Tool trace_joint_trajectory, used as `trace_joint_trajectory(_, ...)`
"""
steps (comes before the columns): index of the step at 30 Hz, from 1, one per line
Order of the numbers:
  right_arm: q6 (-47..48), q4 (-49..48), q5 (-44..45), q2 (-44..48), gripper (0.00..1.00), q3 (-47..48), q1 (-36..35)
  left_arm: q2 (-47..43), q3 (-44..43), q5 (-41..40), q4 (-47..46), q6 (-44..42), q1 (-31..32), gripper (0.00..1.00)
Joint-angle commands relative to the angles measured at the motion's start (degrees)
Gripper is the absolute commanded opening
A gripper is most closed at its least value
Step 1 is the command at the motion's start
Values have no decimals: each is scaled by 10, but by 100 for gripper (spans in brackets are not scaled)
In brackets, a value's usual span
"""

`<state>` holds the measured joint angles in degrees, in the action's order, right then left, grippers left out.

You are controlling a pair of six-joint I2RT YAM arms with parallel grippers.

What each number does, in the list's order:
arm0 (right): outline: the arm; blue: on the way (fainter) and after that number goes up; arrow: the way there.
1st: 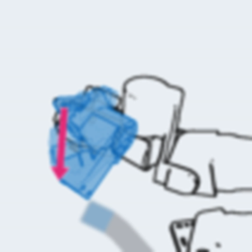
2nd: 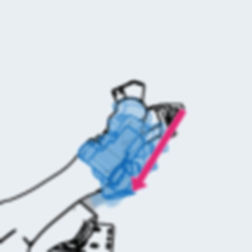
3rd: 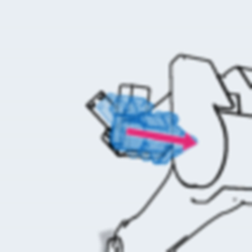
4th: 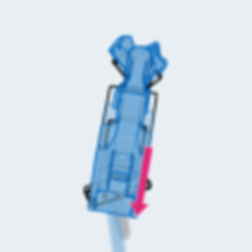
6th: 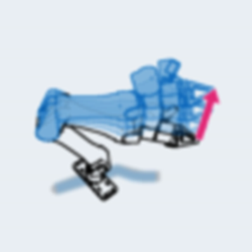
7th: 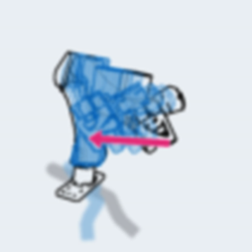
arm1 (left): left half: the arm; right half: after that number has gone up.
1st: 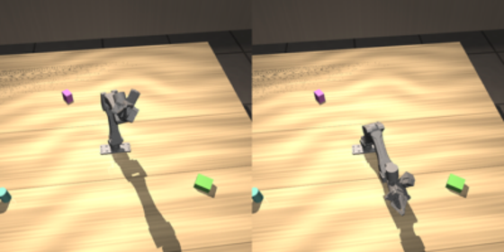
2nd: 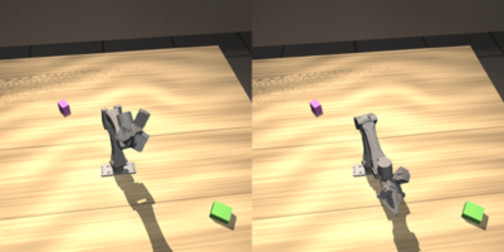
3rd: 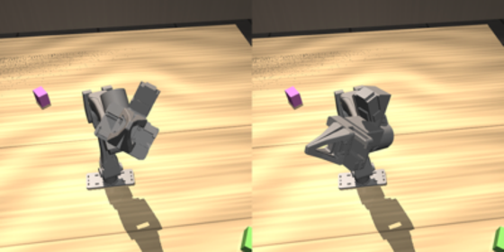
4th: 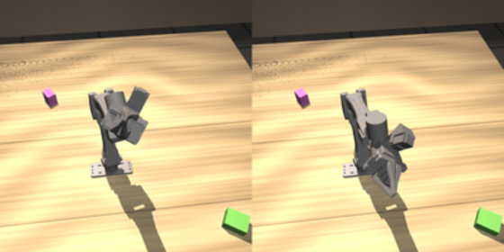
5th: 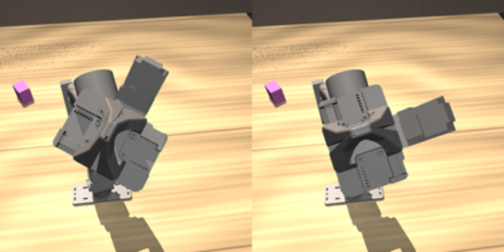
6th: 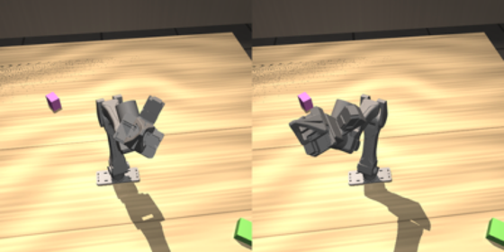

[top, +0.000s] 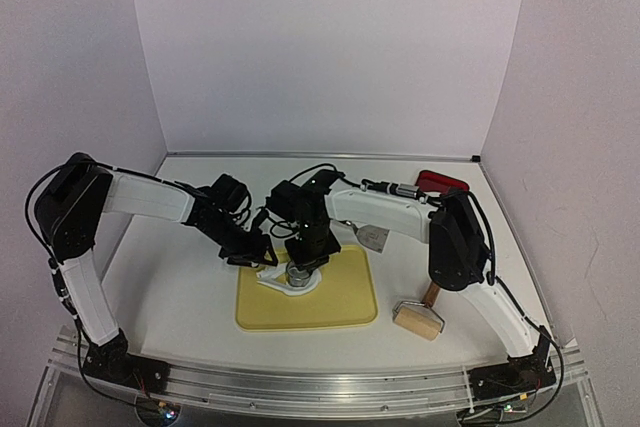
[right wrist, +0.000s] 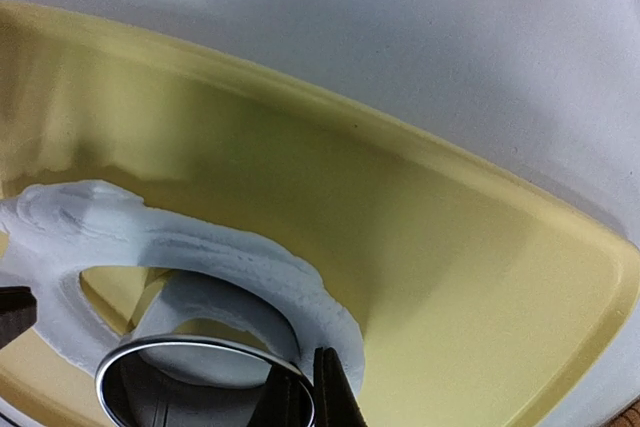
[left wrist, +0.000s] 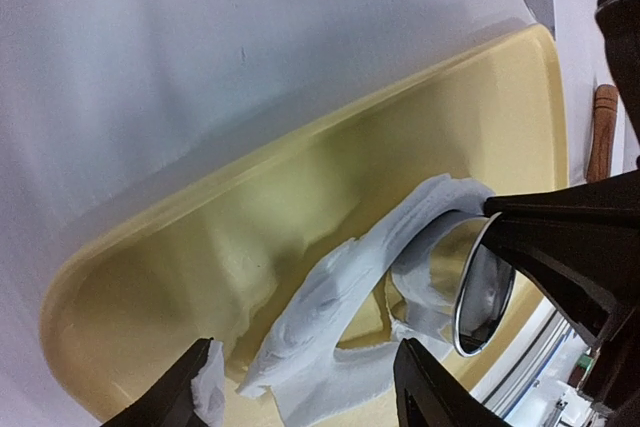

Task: Roll out the dumpling wrappers from the dough

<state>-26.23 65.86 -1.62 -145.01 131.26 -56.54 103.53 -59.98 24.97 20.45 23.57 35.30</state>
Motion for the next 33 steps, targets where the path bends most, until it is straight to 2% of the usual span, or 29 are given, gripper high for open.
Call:
trace_joint_trajectory(1,7,61,-11,-80,0,-36,3,7,6,16,-29,-38,7,61)
trace_joint_trajectory(5,6,61,-17,-81,0,-38,3,8,29,10,-56,-40,26,61)
trace_joint_trajectory(15,2,59,-28,-84,0,-36,4,45,38,-63,-63,-13,66,59)
trace_joint_trajectory(18,1,58,-29,-83,0,-36,4,55,33,-68,-66,-6,69,54)
trace_joint_trajectory(21,-1,57,-27,-82,0,-38,4,66,28,-58,-70,0,73,42)
trace_joint_trajectory(25,-3,56,-25,-80,0,-44,4,79,23,-53,-67,4,90,45)
trace_joint_trajectory(33,-2,55,-21,-78,0,-50,4,70,42,-131,-12,25,124,47)
